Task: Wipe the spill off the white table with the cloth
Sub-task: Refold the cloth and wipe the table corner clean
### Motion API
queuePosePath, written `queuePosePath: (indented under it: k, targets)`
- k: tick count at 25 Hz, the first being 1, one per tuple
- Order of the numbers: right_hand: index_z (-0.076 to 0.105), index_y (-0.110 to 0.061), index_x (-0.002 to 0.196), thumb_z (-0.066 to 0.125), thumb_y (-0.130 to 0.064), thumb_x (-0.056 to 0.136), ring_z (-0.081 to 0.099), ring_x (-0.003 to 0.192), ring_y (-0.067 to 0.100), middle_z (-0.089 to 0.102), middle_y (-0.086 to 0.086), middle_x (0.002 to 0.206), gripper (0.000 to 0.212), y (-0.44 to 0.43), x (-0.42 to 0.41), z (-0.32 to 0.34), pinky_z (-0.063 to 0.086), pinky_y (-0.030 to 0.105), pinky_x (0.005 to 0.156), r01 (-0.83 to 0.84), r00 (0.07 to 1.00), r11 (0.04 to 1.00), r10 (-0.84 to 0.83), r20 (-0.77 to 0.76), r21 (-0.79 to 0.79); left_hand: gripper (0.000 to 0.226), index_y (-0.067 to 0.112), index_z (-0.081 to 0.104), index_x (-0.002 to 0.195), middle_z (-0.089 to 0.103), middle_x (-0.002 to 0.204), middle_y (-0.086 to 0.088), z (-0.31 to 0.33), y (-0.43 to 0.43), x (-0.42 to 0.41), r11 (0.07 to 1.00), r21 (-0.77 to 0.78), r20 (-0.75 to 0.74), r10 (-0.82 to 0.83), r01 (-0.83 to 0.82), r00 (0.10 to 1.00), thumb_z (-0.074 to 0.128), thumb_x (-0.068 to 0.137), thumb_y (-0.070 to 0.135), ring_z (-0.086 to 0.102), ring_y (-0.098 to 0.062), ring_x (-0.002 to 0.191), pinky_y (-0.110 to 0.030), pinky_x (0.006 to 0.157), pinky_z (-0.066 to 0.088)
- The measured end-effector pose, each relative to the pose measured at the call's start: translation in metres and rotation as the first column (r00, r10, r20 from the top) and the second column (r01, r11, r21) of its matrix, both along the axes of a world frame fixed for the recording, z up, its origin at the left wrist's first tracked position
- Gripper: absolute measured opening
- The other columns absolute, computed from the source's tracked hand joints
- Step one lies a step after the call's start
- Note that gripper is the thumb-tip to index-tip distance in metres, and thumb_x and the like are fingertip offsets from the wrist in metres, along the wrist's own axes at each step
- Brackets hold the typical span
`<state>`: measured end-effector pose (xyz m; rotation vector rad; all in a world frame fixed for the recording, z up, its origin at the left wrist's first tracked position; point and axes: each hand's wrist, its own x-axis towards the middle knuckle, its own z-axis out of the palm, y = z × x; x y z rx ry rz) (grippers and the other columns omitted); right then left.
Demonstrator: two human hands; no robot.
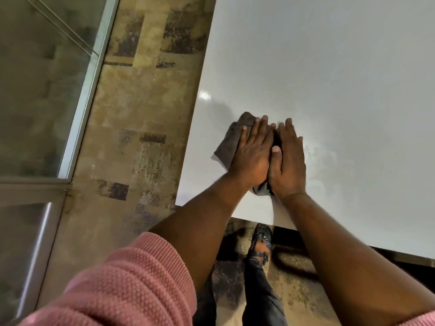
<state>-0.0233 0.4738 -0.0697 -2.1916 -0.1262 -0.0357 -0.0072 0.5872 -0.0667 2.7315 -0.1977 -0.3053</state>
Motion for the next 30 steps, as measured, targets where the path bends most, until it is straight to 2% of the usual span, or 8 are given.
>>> queuePosePath:
  k: [2,4,8,10,13,19,23,30]
  targets:
    - [0.038,-0.009,0.160,0.036,-0.022,0.107,0.021,0.160,0.017,0.031,0.013,0.170,0.054,-0.003,-0.006,0.006,0.007,0.044,0.132,-0.007,1.000,0.997,0.008,0.005,-0.076,0.057,0.010,0.023,0.162,0.011,0.173,-0.011,0.012,0.012,-0.006,0.981,-0.191,0.030,-0.025,0.030,0.999,0.032,0.109,0.027,0.003,-0.024,0.161,-0.051,0.130,0.007]
    - [0.038,-0.012,0.160,0.039,-0.030,0.105,0.024,0.159,0.024,0.033,0.012,0.169,0.057,0.003,-0.006,0.011,0.009,0.050,0.131,-0.039,0.999,0.976,0.046,0.026,-0.215,0.054,0.010,0.031,0.160,0.021,0.170,-0.011,0.020,0.039,-0.011,0.961,-0.266,0.170,0.129,-0.080,0.977,0.031,0.107,0.021,0.011,-0.026,0.160,-0.050,0.131,0.010]
    - [0.027,-0.022,0.166,0.039,-0.053,0.105,0.008,0.162,0.032,0.016,0.008,0.175,0.069,0.036,-0.006,0.004,0.001,0.058,0.128,-0.297,0.953,0.795,0.281,-0.113,-0.528,0.055,0.006,0.024,0.161,0.017,0.171,-0.013,0.011,0.108,-0.029,0.918,-0.096,0.154,0.396,-0.385,0.905,0.035,0.110,0.022,0.009,-0.029,0.160,-0.054,0.129,0.012]
    - [0.016,-0.028,0.168,0.034,-0.061,0.105,-0.002,0.163,0.029,0.005,0.003,0.177,0.074,0.046,-0.007,-0.007,-0.004,0.060,0.128,-0.302,0.951,0.741,0.281,-0.131,-0.599,0.056,0.002,0.024,0.160,0.018,0.170,-0.016,-0.003,0.124,-0.043,0.942,-0.092,0.121,0.333,-0.324,0.935,0.037,0.110,0.024,0.010,-0.031,0.160,-0.055,0.128,0.013]
    - [0.014,-0.031,0.168,0.033,-0.064,0.104,0.002,0.163,0.027,0.008,0.000,0.177,0.075,0.046,-0.006,-0.017,0.001,0.063,0.127,-0.234,0.968,0.740,0.236,-0.083,-0.630,0.060,0.004,0.023,0.161,0.019,0.170,-0.014,-0.018,0.128,-0.052,0.975,0.011,0.114,0.219,-0.222,0.969,0.030,0.110,0.034,0.010,-0.029,0.160,-0.055,0.128,0.013]
    - [0.017,-0.029,0.168,0.033,-0.059,0.104,0.010,0.162,0.029,0.016,0.003,0.176,0.072,0.013,-0.025,-0.015,0.005,0.062,0.127,0.038,0.992,0.745,-0.110,-0.067,-0.666,0.067,0.008,0.015,0.163,0.013,0.172,-0.011,-0.024,0.128,-0.051,0.979,0.050,0.128,0.189,-0.197,0.974,0.012,0.109,0.047,0.006,-0.024,0.161,-0.048,0.131,0.007]
    - [0.014,-0.026,0.168,0.031,-0.058,0.104,0.006,0.163,0.029,0.011,0.006,0.176,0.074,-0.013,-0.077,-0.009,0.003,0.064,0.127,0.089,0.959,0.717,-0.250,-0.136,-0.691,0.066,0.007,0.015,0.163,0.013,0.172,-0.013,-0.025,0.129,-0.052,0.981,0.013,0.130,0.189,-0.192,0.973,0.015,0.109,0.045,0.006,-0.026,0.161,-0.050,0.130,0.008]
    - [-0.001,-0.036,0.167,0.024,-0.059,0.108,-0.017,0.161,0.022,-0.012,-0.005,0.176,0.068,0.023,-0.164,0.009,-0.012,0.058,0.128,-0.227,0.947,0.779,0.037,-0.319,-0.584,0.062,0.018,0.020,0.163,0.012,0.173,-0.009,0.006,0.113,-0.081,0.994,0.016,0.162,-0.111,0.110,0.980,0.029,0.109,0.044,0.006,-0.026,0.161,-0.056,0.129,-0.001]
